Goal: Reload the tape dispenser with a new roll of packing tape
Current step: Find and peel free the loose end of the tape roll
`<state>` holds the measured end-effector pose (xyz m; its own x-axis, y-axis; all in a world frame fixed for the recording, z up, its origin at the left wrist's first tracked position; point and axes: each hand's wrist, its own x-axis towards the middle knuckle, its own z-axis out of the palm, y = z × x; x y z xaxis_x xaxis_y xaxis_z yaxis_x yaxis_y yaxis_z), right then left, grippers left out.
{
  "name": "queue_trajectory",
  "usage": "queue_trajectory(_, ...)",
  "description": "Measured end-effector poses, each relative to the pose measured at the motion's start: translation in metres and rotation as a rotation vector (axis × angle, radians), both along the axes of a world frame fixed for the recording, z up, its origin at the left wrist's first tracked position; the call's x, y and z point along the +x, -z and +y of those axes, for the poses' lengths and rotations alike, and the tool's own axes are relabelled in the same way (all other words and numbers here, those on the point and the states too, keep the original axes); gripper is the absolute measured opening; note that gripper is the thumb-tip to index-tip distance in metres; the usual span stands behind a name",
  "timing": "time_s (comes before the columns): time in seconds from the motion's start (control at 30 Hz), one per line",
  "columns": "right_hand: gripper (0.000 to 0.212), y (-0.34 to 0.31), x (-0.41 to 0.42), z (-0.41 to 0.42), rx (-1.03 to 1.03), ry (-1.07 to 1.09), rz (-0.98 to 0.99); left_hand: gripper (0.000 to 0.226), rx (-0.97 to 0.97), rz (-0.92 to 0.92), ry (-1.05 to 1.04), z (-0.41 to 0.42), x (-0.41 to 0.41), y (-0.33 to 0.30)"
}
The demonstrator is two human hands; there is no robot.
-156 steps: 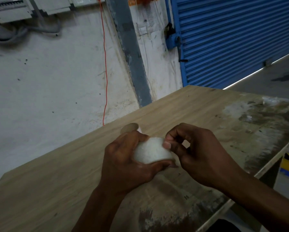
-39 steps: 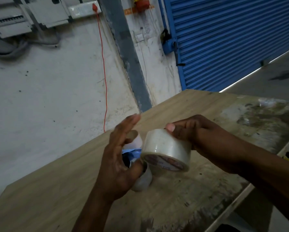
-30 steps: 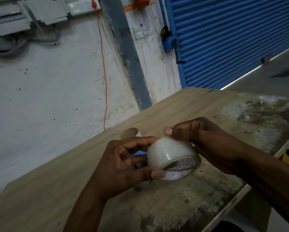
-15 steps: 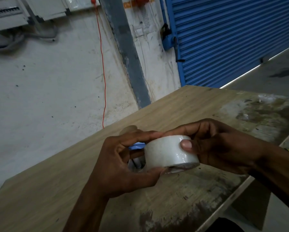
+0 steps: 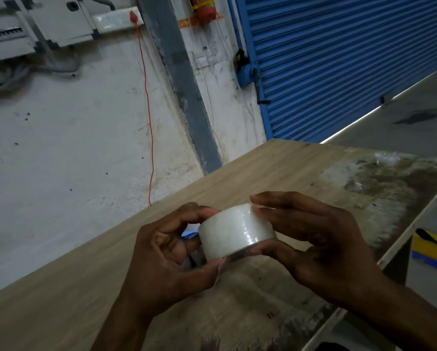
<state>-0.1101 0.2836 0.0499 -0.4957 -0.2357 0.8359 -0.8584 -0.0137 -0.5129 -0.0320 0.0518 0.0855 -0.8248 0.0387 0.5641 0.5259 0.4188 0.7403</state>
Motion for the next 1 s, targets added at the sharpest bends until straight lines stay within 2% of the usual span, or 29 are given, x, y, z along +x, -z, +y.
queue_trajectory(0.1,0.031,0.002,0.002,-0.002,0.023,0.099,0.075,0.069,-0.184,-0.099,-0.06,0.007,0.0,0.003)
queue_trajectory(0.17,0.03,0.003,0.003,-0.003,0.088,0.143,0.122,0.076,-0.236,-0.135,-0.082,0.01,-0.002,0.009)
queue_trajectory(0.37,0.073,-0.004,0.011,-0.004,0.204,0.269,0.136,0.067,-0.125,-0.13,-0.081,0.007,-0.005,0.014)
queue_trajectory(0.57,0.067,-0.006,0.006,-0.006,0.178,0.212,0.123,0.066,-0.042,-0.105,-0.059,0.008,-0.01,0.018)
queue_trajectory(0.7,0.081,-0.008,0.003,0.0,0.163,0.134,0.036,0.066,-0.011,-0.076,-0.055,0.005,-0.012,0.022)
queue_trajectory(0.87,0.09,-0.001,0.009,0.002,0.086,0.256,0.034,0.062,0.086,-0.029,0.007,0.012,-0.013,0.022)
queue_trajectory(1.0,0.098,-0.002,0.008,0.0,0.134,0.296,0.086,0.067,0.176,-0.038,0.035,0.013,-0.015,0.025)
